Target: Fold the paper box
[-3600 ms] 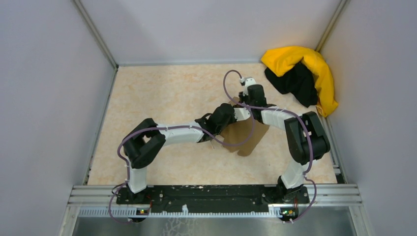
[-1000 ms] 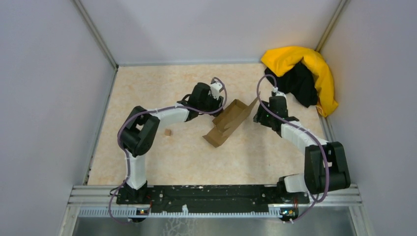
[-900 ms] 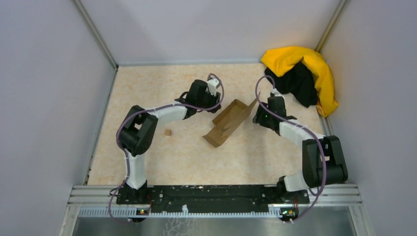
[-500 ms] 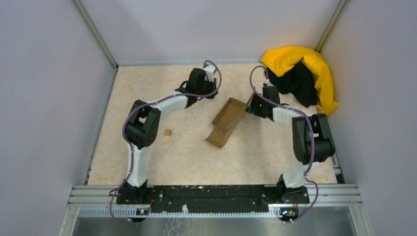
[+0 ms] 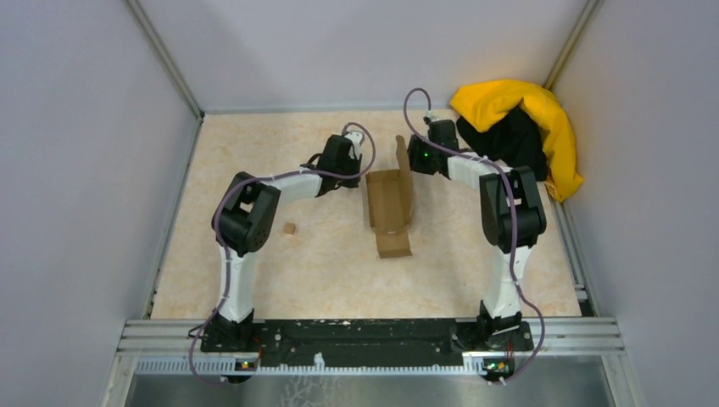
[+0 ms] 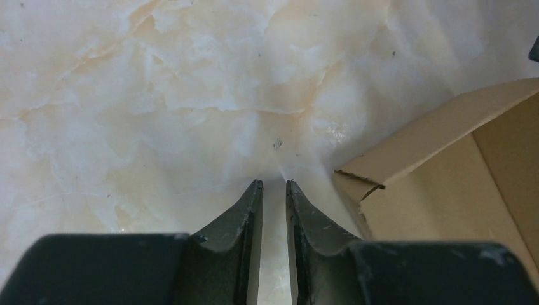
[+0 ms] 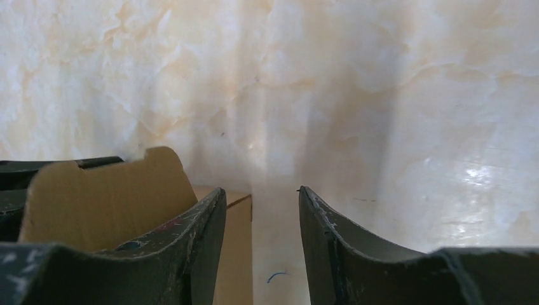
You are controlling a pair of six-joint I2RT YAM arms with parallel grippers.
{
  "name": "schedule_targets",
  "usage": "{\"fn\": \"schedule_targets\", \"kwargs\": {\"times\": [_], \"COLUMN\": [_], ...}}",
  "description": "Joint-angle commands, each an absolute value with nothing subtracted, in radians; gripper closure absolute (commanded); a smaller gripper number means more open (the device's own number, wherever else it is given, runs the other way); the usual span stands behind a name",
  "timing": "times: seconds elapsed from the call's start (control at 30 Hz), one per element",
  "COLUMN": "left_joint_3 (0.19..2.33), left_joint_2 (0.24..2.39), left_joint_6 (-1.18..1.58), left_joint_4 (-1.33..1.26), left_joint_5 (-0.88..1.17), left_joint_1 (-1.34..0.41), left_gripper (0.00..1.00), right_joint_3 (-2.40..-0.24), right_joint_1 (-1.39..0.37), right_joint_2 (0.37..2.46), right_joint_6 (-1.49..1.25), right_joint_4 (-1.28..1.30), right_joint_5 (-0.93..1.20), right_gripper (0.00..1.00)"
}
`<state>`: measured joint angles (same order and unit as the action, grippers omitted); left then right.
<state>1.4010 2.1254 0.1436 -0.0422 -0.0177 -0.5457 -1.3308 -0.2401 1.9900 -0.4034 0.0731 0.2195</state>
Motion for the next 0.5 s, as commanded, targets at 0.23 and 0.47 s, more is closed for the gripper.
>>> {"fn": "schedule_targets", "kwargs": {"times": [0.23,0.47], "left_joint_3": [1.332,1.320], "left_joint_2": [2.041,2.019], "left_joint_6": [0.187,0.206], "left_joint_4": [-0.020,-0.022], "left_joint_5": [-0.005,0.030], "left_joint_1": [-0.541,-0.541], "left_gripper": [0.75,0.75], "right_joint_3": [-1.266,-1.251], "right_joint_1": [-0.270,-0.271], "right_joint_2": [1.966,1.957], "right_joint_6": [-0.407,-0.403], "right_joint_4": [0.024,0.020], "right_joint_5": [0.242,0.244], "right_gripper": [0.55,0.55]}}
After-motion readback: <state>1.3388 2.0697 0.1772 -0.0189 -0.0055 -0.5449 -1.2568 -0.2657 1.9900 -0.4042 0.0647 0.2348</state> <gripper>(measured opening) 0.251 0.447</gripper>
